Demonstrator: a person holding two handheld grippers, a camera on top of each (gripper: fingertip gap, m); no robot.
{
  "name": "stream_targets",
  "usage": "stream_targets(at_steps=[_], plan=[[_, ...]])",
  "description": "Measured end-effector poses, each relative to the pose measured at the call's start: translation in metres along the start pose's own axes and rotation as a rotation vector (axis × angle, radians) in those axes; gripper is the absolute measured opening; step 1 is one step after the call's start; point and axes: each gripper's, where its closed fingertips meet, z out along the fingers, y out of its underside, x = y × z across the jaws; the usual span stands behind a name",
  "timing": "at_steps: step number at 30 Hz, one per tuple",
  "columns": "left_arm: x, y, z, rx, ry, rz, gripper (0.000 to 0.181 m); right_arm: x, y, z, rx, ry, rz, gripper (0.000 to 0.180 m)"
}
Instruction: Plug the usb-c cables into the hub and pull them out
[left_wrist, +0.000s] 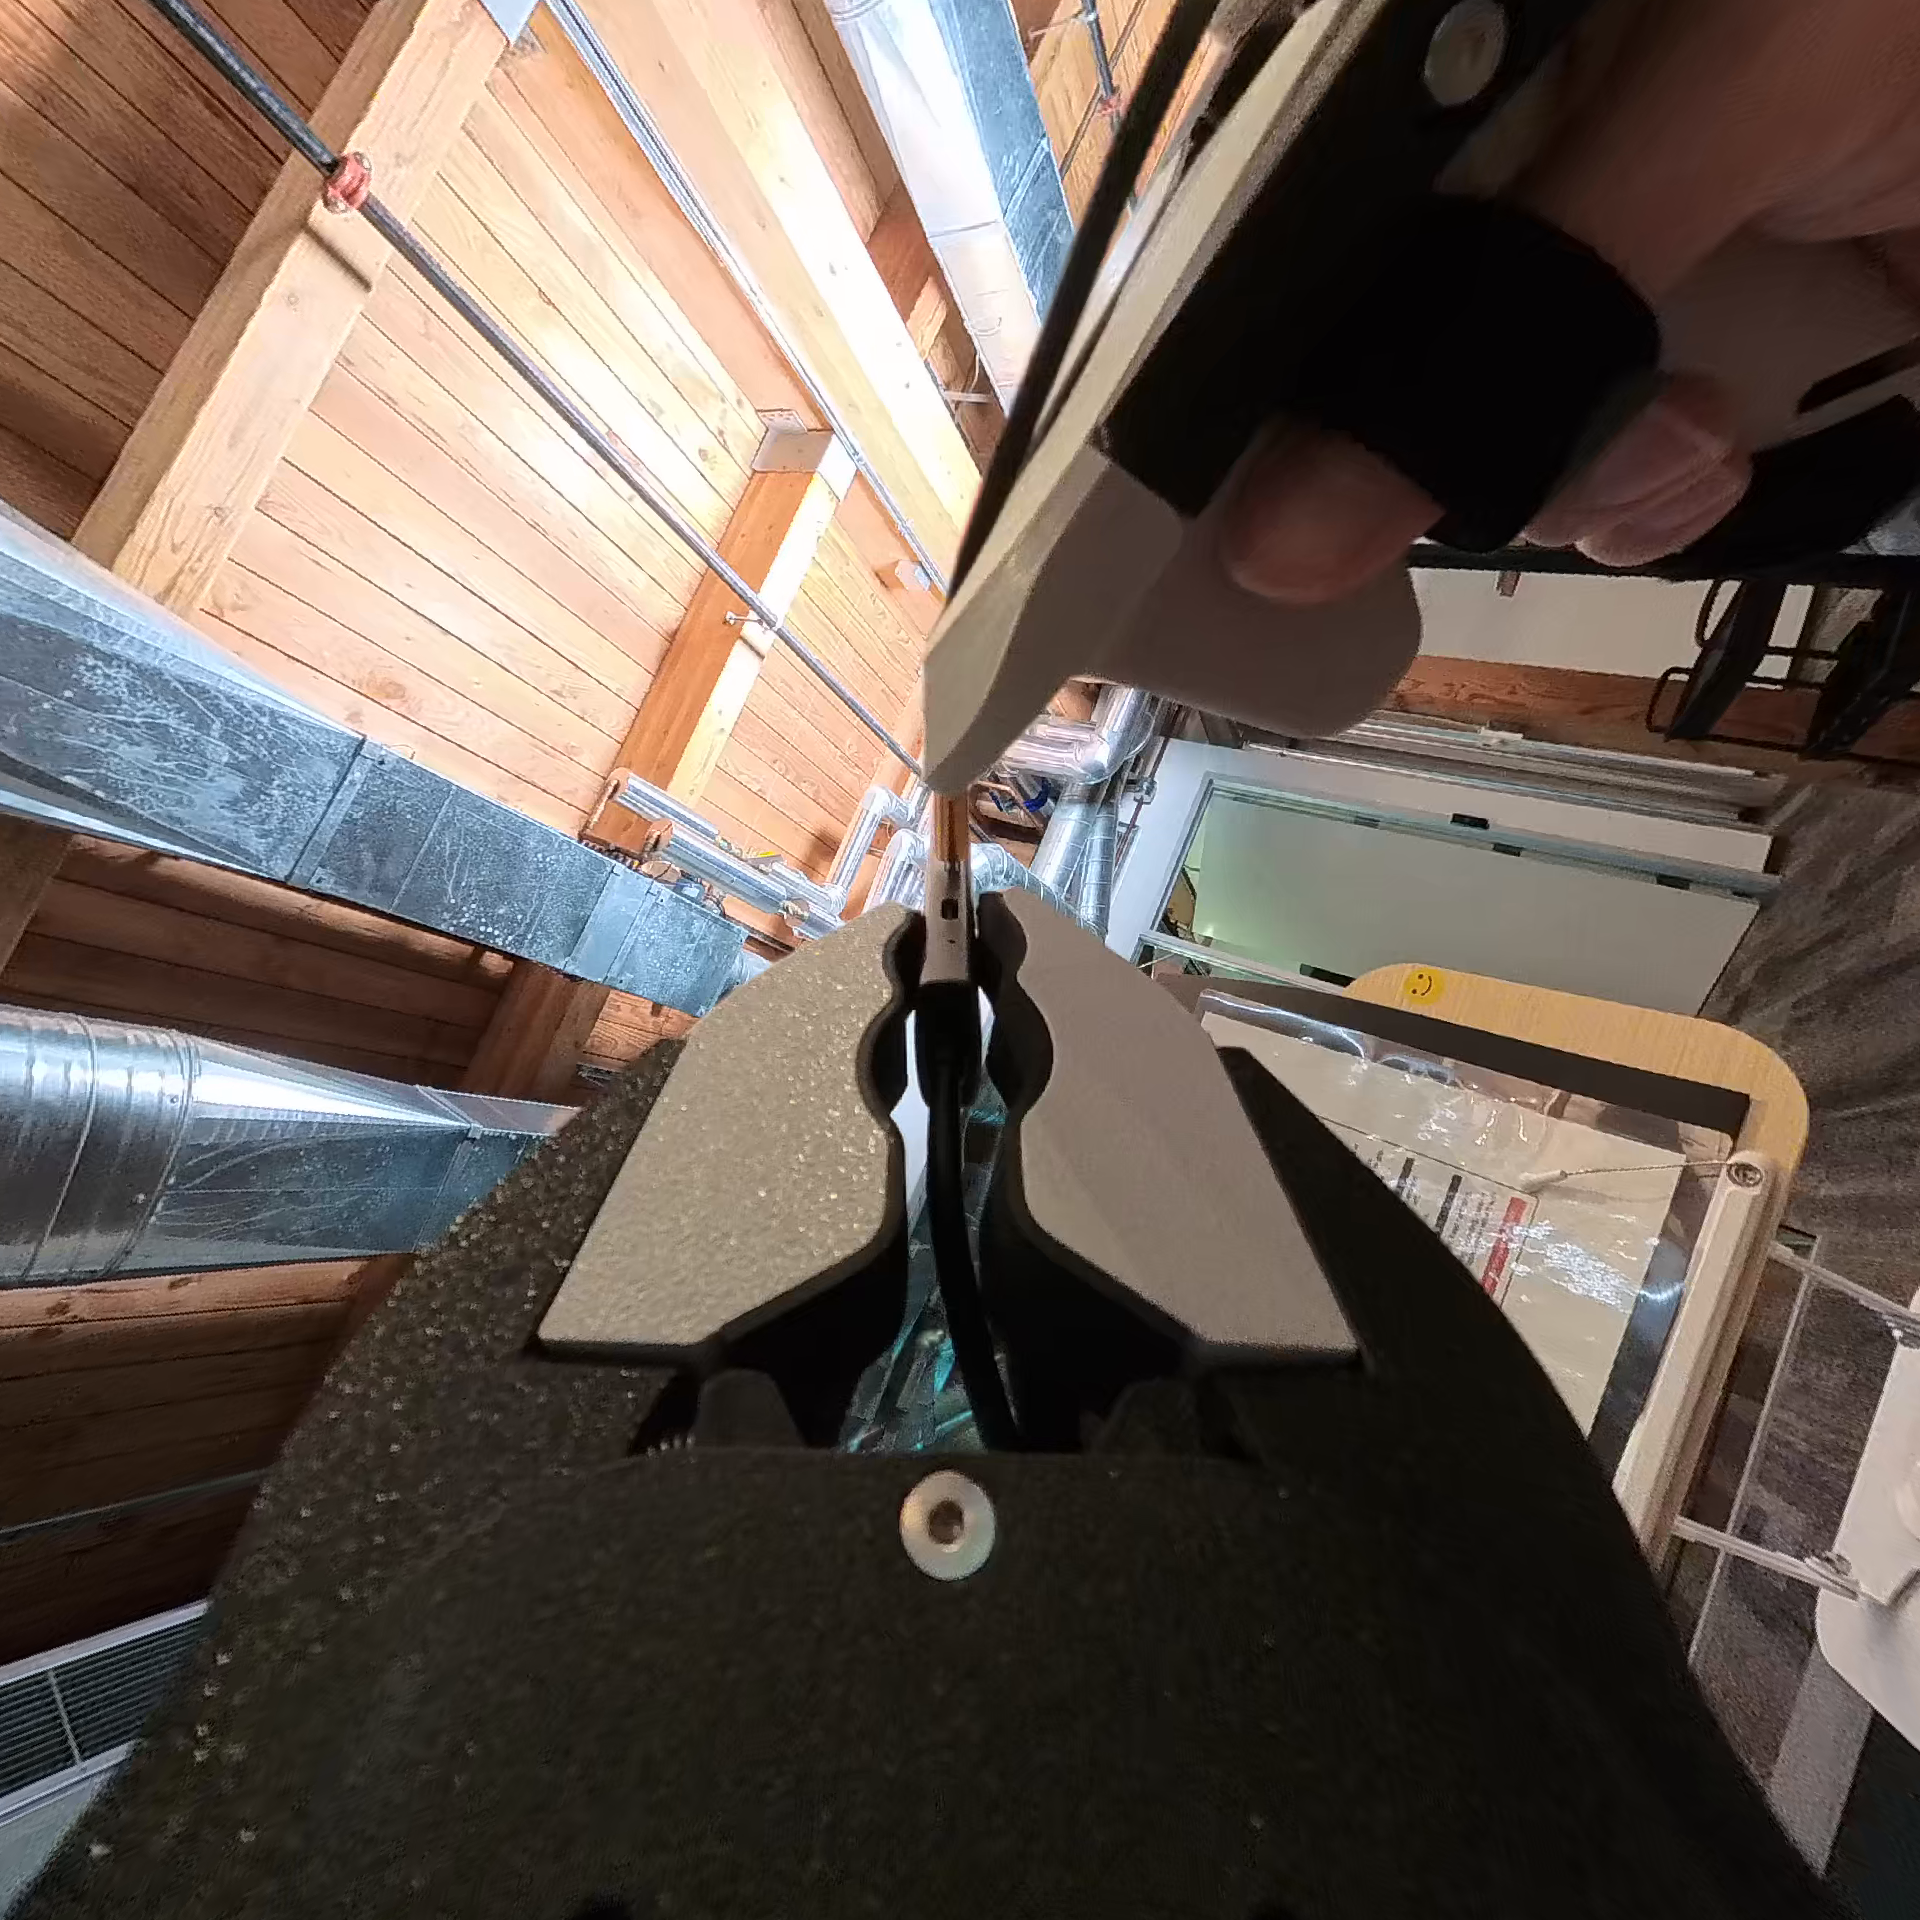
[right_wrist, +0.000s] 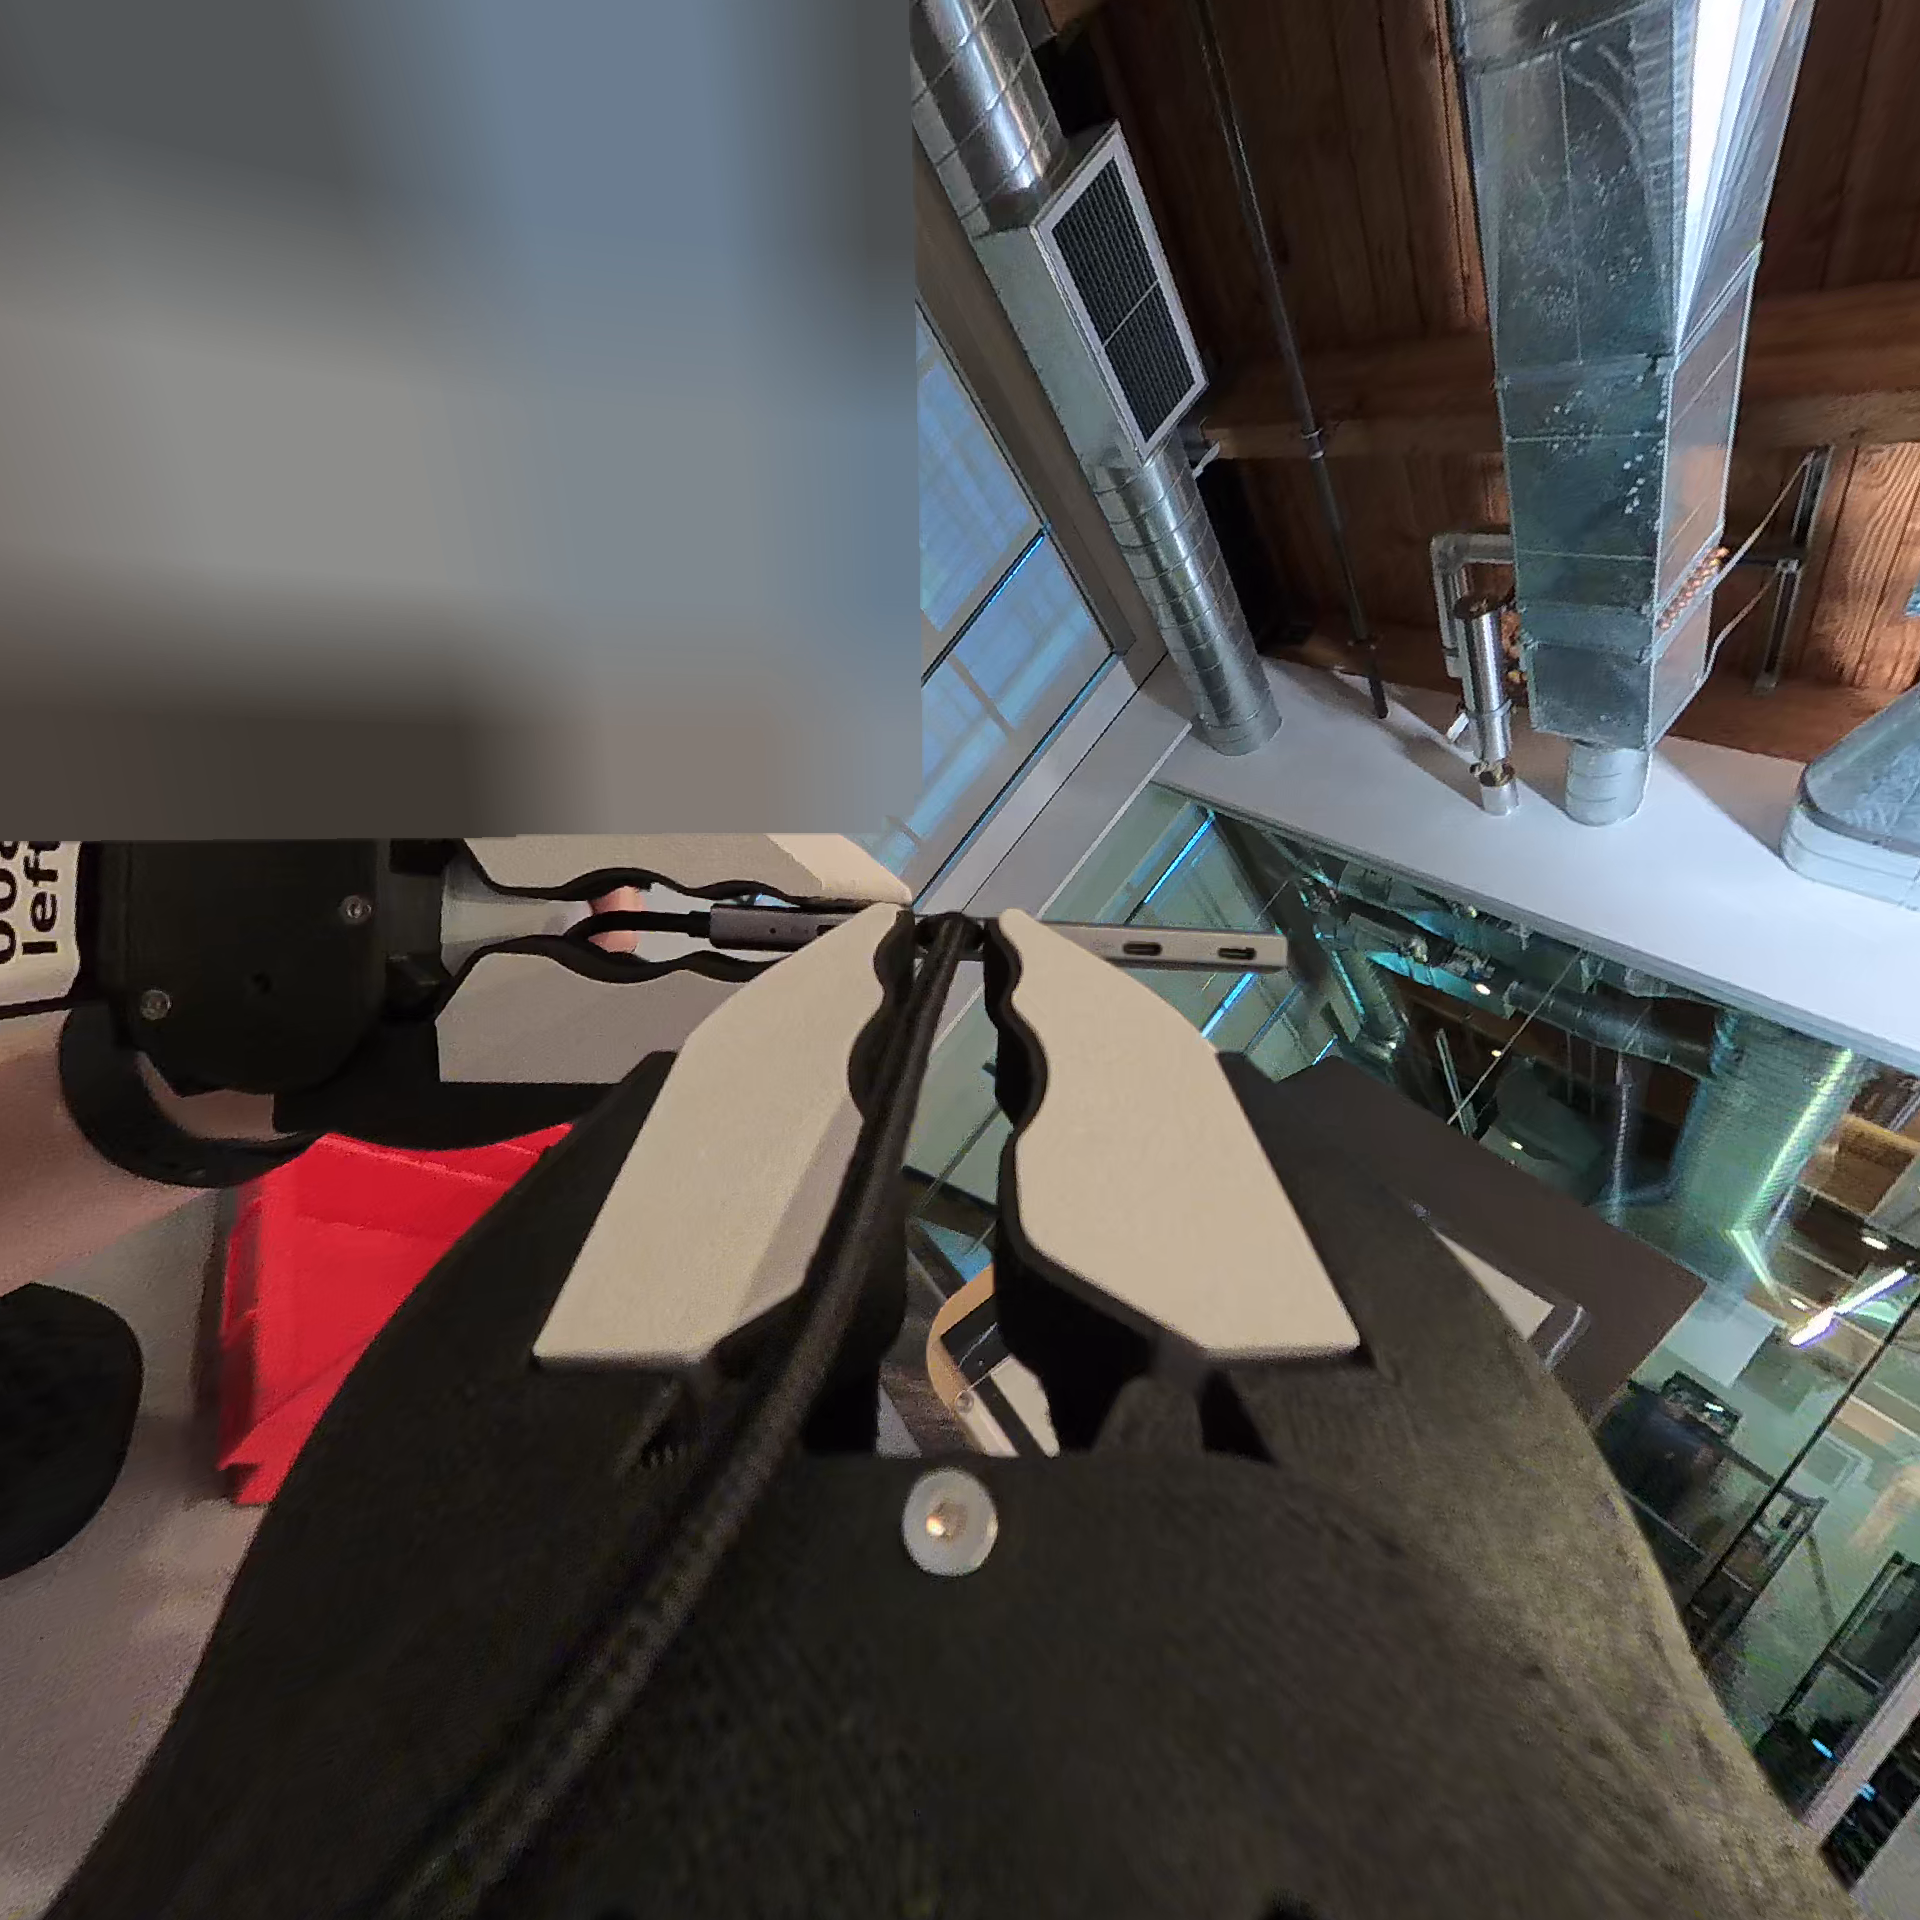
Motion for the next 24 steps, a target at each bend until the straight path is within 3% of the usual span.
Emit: stream_targets(at_steps=[14, 24], plan=[[-0.002, -0.003, -0.002, 0.018, -0.019, 0.012, 0.010, -0.002, 0.002, 0.003, -0.029, -0.049, 0.107, 0.013], [-0.004, -0.012, -0.007, 0.094, -0.017, -0.014, 0.010, -0.008, -0.001, -0.001, -0.036, -0.090, 0.005, 0.013]])
